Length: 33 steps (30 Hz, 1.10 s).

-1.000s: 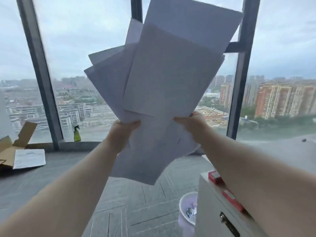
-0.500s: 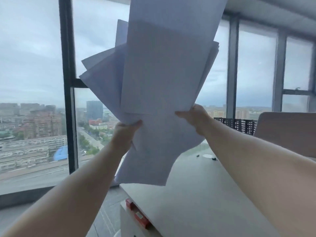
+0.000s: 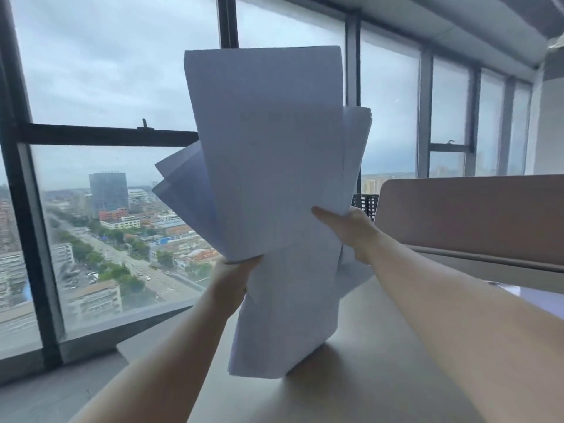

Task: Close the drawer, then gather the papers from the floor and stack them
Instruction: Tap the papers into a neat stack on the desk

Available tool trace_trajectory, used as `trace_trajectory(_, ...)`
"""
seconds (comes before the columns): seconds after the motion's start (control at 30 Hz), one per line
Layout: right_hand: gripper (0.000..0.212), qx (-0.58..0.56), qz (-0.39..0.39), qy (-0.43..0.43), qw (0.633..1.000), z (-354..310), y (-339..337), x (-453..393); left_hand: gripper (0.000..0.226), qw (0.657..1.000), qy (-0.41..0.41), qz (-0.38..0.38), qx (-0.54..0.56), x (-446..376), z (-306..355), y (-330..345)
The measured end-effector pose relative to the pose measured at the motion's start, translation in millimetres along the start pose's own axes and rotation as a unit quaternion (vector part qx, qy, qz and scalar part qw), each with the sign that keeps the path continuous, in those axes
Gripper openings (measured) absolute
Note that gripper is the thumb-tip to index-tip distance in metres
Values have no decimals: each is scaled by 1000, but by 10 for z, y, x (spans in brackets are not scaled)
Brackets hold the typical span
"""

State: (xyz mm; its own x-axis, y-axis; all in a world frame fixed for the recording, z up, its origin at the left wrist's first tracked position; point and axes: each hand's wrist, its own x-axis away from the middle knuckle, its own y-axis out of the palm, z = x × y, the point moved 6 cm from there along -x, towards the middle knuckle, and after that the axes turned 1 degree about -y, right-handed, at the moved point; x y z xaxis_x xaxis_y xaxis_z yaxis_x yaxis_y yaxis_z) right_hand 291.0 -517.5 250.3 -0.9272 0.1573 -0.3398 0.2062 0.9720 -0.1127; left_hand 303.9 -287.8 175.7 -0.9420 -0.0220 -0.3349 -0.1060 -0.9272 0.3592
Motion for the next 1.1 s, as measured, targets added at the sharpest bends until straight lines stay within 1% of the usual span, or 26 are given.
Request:
trace_trajectory(0.1,43,-19,10,13,1000,151,22,-71,23,1000,-7,-19,-18,-47,-73,-38)
trace_trajectory(0.17,46,-4,16,14,1000,225,56,-138,20,999,-10,-31,-39,-78,-93,-56)
trace_trajectory(0.2,43,3,18,14,1000,260,71,-171,19,998,-16,-36,-48,-91,-114,-64)
trace_trajectory(0.27,37,9,13,18,1000,326,107,-218,23,996,-36,-52,-57,-92,-161,-80)
trace_trajectory(0.37,37,24,16,27,999,457,151,-269,29,990,-79,-99,-57,-69,-232,-121)
trace_trajectory(0.4,37,28,17,27,999,500,163,-299,34,984,-100,-131,-67,-45,-249,-112)
trace_trajectory(0.47,26,39,15,21,999,528,187,-337,58,969,-135,-192,-79,-25,-275,-88)
trace_trajectory(0.5,21,56,8,15,998,517,198,-342,69,966,-143,-207,-59,-37,-267,-76)
trace_trajectory(0.53,22,77,1,10,997,520,217,-357,75,966,-146,-213,-29,-62,-243,-54)
trace_trajectory(0.57,24,94,-9,4,995,521,249,-377,74,967,-149,-208,0,-101,-207,-32)
trace_trajectory(0.63,28,112,-22,-4,993,531,314,-396,56,975,-145,-165,30,-211,-153,-24)
trace_trajectory(0.7,28,111,-16,-8,994,553,331,-415,33,986,-123,-113,20,-326,-167,-61)
trace_trajectory(0.73,27,111,-13,-10,994,569,333,-418,27,990,-112,-85,10,-361,-196,-88)
trace_trajectory(0.8,26,114,-15,-14,993,596,324,-425,27,995,-96,-39,-4,-383,-252,-163)
trace_trajectory(0.83,24,120,-18,-15,992,616,316,-428,28,995,-96,-29,-6,-376,-289,-193)
trace_trajectory(0.93,9,138,-17,-16,990,666,281,-458,21,991,-125,-35,-36,-325,-449,-221)
trace_trajectory(1.0,16,143,-14,-19,989,663,265,-476,16,987,-147,-21,-57,-298,-600,-206)
trace_trajectory(1.1,16,153,-24,-13,988,650,264,-514,24,985,-149,41,-70,-351,-783,-229)
